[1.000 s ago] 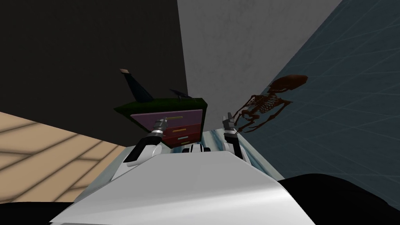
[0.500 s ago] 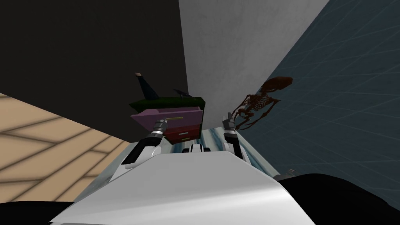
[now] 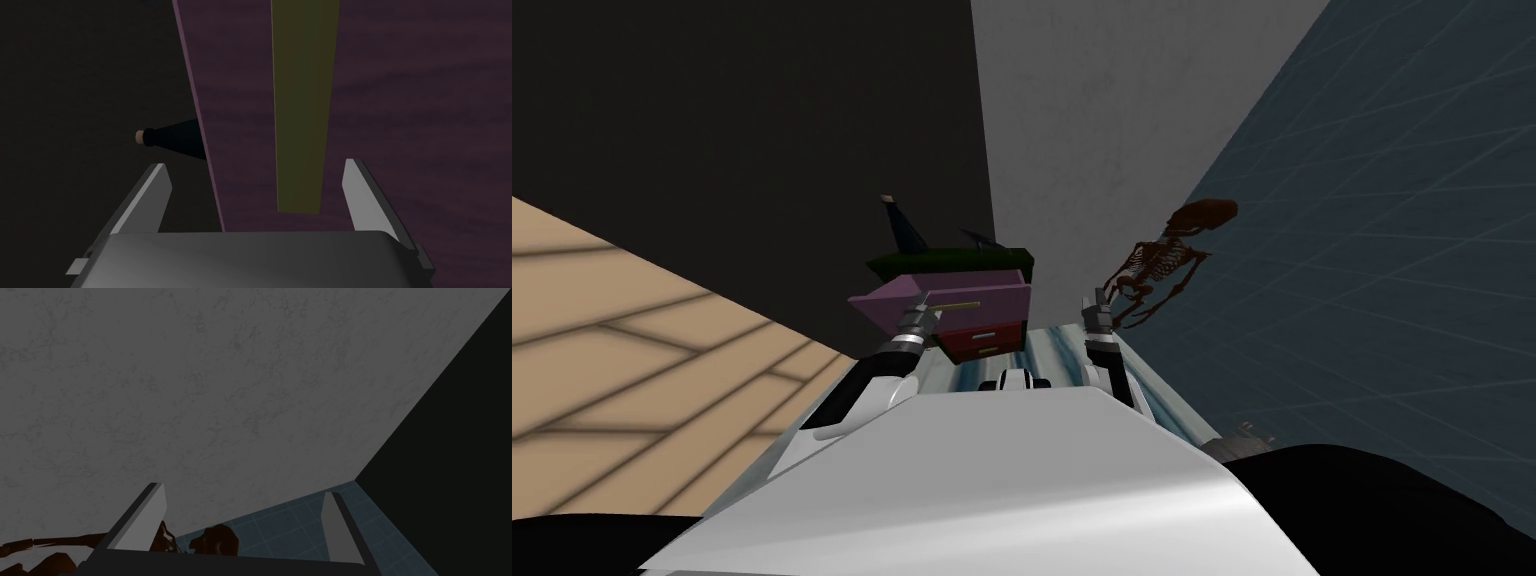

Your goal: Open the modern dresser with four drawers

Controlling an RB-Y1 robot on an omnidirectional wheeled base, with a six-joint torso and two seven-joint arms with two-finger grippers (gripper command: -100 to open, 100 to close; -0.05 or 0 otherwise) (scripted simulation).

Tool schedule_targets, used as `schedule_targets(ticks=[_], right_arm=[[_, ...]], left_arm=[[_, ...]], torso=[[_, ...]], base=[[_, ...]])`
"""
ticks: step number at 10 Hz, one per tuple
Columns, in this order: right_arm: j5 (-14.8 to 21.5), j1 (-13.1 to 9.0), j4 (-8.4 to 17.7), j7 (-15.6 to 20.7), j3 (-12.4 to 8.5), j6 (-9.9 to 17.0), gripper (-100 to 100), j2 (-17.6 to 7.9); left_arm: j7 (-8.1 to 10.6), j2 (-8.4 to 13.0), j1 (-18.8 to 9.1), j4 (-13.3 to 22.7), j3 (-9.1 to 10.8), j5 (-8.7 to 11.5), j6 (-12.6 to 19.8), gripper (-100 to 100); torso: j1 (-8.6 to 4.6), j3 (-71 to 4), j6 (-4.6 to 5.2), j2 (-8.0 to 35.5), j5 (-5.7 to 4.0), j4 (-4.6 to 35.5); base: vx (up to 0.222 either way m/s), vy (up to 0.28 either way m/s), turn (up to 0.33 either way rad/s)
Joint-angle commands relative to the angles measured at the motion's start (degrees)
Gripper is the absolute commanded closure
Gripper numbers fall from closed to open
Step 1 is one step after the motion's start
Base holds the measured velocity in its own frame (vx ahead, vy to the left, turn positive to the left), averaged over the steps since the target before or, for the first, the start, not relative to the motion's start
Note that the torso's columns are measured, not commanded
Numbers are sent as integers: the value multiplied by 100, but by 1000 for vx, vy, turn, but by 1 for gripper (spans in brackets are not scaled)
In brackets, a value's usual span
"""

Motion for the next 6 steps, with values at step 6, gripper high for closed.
schedule_targets(ticks=[6], right_arm=[[0,0,0,0,0,0,0,0]], left_arm=[[163,262,-106,-817,532,435,987,-100]], torso=[[-25,50,-13,93,-25,47]], base=[[12,-1,-3]])
